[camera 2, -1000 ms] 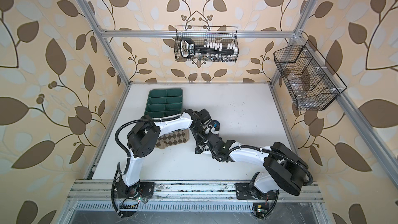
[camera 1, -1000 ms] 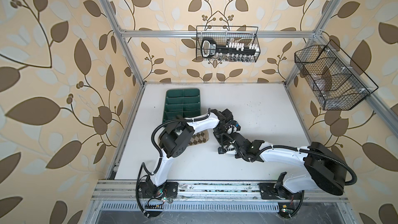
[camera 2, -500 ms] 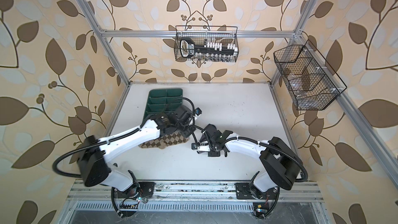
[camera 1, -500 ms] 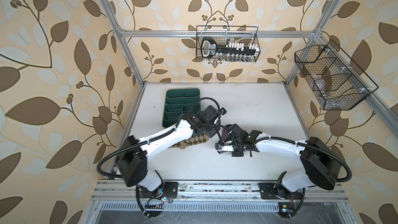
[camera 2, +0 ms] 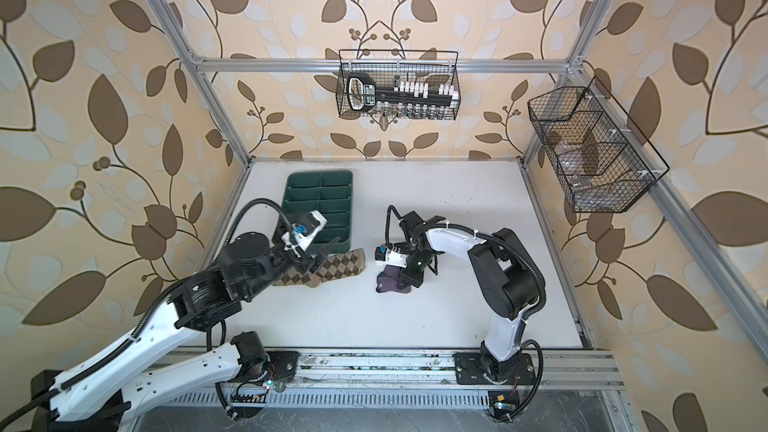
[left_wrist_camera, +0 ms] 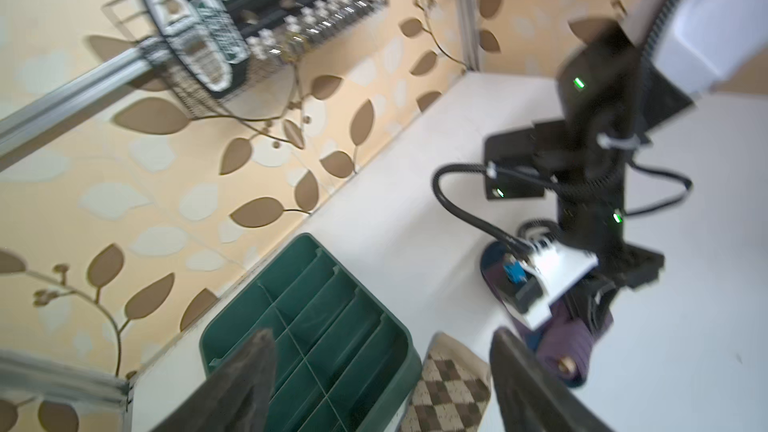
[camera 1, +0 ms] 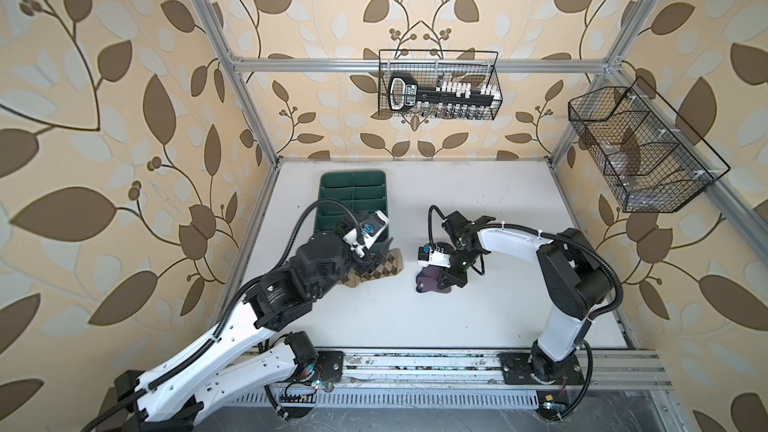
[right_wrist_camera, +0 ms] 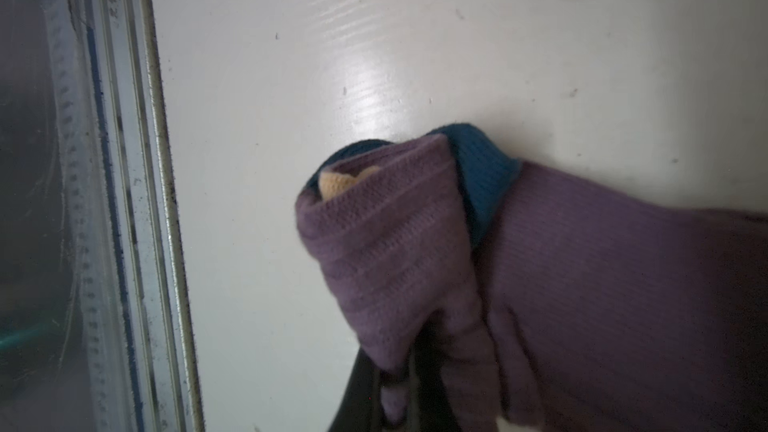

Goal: Roll the socks

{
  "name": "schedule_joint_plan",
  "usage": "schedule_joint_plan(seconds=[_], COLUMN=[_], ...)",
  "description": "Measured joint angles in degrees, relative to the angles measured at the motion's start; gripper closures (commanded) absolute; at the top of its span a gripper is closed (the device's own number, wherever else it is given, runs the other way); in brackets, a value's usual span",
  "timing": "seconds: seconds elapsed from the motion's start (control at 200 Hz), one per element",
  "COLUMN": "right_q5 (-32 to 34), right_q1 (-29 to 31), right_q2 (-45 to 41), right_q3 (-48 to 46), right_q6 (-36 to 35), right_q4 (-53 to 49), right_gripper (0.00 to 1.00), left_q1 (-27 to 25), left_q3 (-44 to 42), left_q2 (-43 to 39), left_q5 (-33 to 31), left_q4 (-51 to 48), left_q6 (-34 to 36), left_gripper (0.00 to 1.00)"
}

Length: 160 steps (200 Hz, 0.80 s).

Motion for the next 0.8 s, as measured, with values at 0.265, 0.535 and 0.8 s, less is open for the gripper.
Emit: schedule_joint_plan(seconds=[0.265, 0.535, 0.8], right_q5=[-1.77, -2.84, -3.08], right_q1=[-2.19, -2.49, -2.43], right_q2=[3.69, 4.50, 4.44], right_q3=[3.89, 4.46, 4.37], right_q6=[-0.02, -0.48, -0.90], right_q4=[-3.04, -3.85, -3.82], right_gripper=[0.93, 0.93, 0.94], left_q1=[-16.39, -16.20, -12.35], left_q3=[-7.23, -5.20, -1.95], left_q2=[23.26, 43.04, 52.74], left_q5=[-5.53, -10.67, -13.68], left_q4=[2.23, 14.47, 22.95], left_q6=[13.75, 15.41, 14.27], left_gripper=[0.11, 0.17, 0.65])
